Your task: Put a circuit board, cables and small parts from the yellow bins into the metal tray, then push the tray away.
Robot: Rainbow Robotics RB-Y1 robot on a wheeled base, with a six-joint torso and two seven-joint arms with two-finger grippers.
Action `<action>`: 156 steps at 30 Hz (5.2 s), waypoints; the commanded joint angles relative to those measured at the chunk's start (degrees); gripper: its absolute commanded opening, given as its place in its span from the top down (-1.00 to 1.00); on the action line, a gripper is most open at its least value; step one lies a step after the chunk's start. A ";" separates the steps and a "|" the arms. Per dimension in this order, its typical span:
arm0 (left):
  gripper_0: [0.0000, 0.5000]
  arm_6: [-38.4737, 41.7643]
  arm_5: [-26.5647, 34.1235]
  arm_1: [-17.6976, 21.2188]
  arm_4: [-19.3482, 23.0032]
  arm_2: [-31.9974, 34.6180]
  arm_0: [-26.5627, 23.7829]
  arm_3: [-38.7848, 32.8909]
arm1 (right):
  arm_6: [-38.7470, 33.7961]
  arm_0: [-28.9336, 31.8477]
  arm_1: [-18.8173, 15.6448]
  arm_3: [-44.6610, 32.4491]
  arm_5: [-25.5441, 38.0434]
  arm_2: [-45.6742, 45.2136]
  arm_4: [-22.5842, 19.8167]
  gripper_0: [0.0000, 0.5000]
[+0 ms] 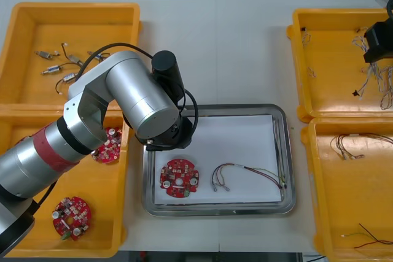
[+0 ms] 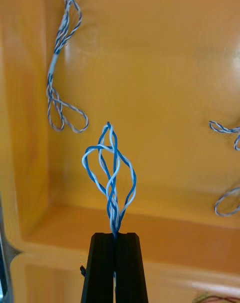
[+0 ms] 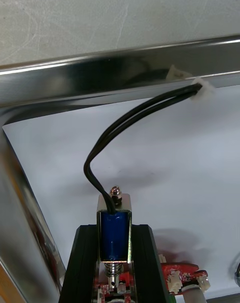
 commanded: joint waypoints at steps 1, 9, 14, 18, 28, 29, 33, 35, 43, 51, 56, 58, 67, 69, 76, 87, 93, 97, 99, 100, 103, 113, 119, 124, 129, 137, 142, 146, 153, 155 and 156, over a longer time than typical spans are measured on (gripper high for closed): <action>0.86 3.81 -0.57 -1.35 -0.37 -0.85 -2.31 -0.61 | 0.34 3.38 -2.36 -9.53 0.88 -4.38 -1.71 1.00; -0.84 3.98 -0.48 -1.35 -0.28 -0.85 -2.31 -0.26 | -0.19 9.27 -2.36 -21.83 0.88 -5.26 -3.65 1.00; -1.00 4.16 -0.48 -1.27 -0.46 -0.85 -2.31 -0.34 | -0.45 12.35 -2.45 -26.49 0.88 -5.26 -8.66 1.00; -1.00 3.98 -0.04 -0.91 -0.28 -0.50 -2.31 -0.61 | 0.08 14.02 -2.45 -29.83 0.88 -5.09 -12.52 1.00; -1.00 4.33 8.04 0.67 1.65 5.92 -3.45 -6.32 | 0.25 14.89 -2.54 -39.67 0.88 0.98 -20.78 1.00; -1.00 4.25 9.71 0.76 2.18 6.89 -4.15 -6.76 | 0.34 14.89 -2.80 -40.29 0.88 2.21 -21.57 1.00; -1.00 4.16 13.93 1.20 3.23 10.23 -6.00 -6.94 | 0.52 14.89 -5.35 -41.61 0.88 7.48 -24.65 1.00; -1.00 4.25 14.90 1.46 3.59 12.07 -6.26 -6.94 | 0.69 14.81 -6.58 -42.22 0.56 10.21 -25.44 1.00; -1.00 4.51 15.12 5.59 6.22 18.22 -6.44 -6.94 | 2.36 8.83 -8.42 -43.54 -3.57 23.92 -24.56 1.00; -1.00 4.60 15.12 10.07 7.19 23.23 -6.79 -6.94 | 8.87 2.41 -8.16 -43.45 -7.35 37.01 -20.34 1.00; -1.00 4.51 15.12 11.39 6.92 26.49 -6.79 -5.00 | 16.51 2.33 -7.19 -41.87 -9.63 40.00 -18.85 1.00; -1.00 4.42 15.12 12.01 6.84 27.72 -6.70 -3.51 | 20.20 2.41 -6.32 -40.20 -10.16 40.53 -18.94 1.00; -1.00 3.98 12.09 12.44 3.76 30.09 -6.96 3.35 | 27.32 2.41 -2.89 -36.25 -13.50 46.15 -14.63 1.00; -1.00 3.89 10.68 12.44 2.97 30.09 -7.05 4.84 | 27.24 2.41 -2.10 -36.16 -14.20 47.91 -12.35 1.00; -1.00 3.45 6.11 12.44 3.06 30.00 -7.84 11.70 | 27.32 2.41 0.45 -32.38 -16.14 52.22 -9.71 1.00; -1.00 3.45 1.45 12.36 8.59 30.00 -11.53 23.21 | 27.32 3.12 0.98 -30.97 -23.17 58.11 -5.14 1.00; -1.00 3.37 -0.66 12.36 10.18 30.00 -12.33 27.25 | 28.03 3.56 0.98 -29.13 -23.25 59.16 -3.03 1.00; -1.00 3.28 -2.06 12.36 11.06 29.12 -13.03 30.15 | 28.11 3.73 0.98 -29.04 -23.96 59.86 -0.66 1.00; -1.00 3.54 -3.47 12.36 11.50 27.45 -14.17 32.70 | 28.11 4.08 1.24 -28.69 -24.22 59.86 0.13 1.00; -1.00 3.54 -4.09 12.27 11.67 26.75 -14.52 33.67 | 28.11 4.08 1.33 -28.42 -24.40 59.86 0.13 1.00; -1.00 3.54 -5.67 11.74 12.02 26.13 -15.05 36.04 | 27.85 4.08 1.59 -28.42 -24.40 59.86 0.22 1.00; -1.00 3.45 -7.86 10.69 13.25 23.58 -15.31 38.68 | 26.71 4.17 1.59 -28.42 -23.96 59.86 0.31 -1.00; -1.00 3.54 -9.45 9.90 14.13 22.18 -15.31 40.08 | 25.92 4.08 1.59 -28.78 -23.78 59.86 0.40 -1.00; -1.00 3.54 -9.71 9.11 14.31 22.00 -15.31 40.17 | 25.39 4.08 1.59 -29.83 -22.99 59.34 0.40 -1.00; -1.00 3.81 -9.71 8.58 14.31 21.91 -15.31 40.26 | 24.77 4.17 1.51 -32.99 -20.71 56.88 0.57 -1.00; -1.00 3.81 -10.15 8.49 14.57 20.33 -15.31 40.35 | 22.93 4.17 1.42 -39.06 -11.74 52.22 0.57 -1.00; -1.00 3.81 -10.15 8.49 14.66 19.89 -15.31 40.52 | 21.35 4.17 0.45 -42.75 -4.97 48.88 0.49 -1.00; -1.00 3.89 -10.41 8.49 14.48 19.10 -15.23 40.61 | 18.89 4.17 -0.43 -44.51 -0.49 45.80 -1.27 -1.00; -1.00 3.98 -10.94 8.49 14.40 18.66 -15.14 41.40 | 12.12 4.26 -3.33 -48.38 0.88 38.95 -6.37 -1.00; -1.00 3.98 -11.20 8.49 14.40 18.57 -15.14 41.67 | 9.31 4.87 -4.38 -49.78 0.88 36.84 -7.60 -1.00; -1.00 3.89 -11.29 8.49 14.40 18.57 -15.14 41.84 | 8.34 5.31 -5.08 -50.40 0.88 35.78 -8.48 -1.00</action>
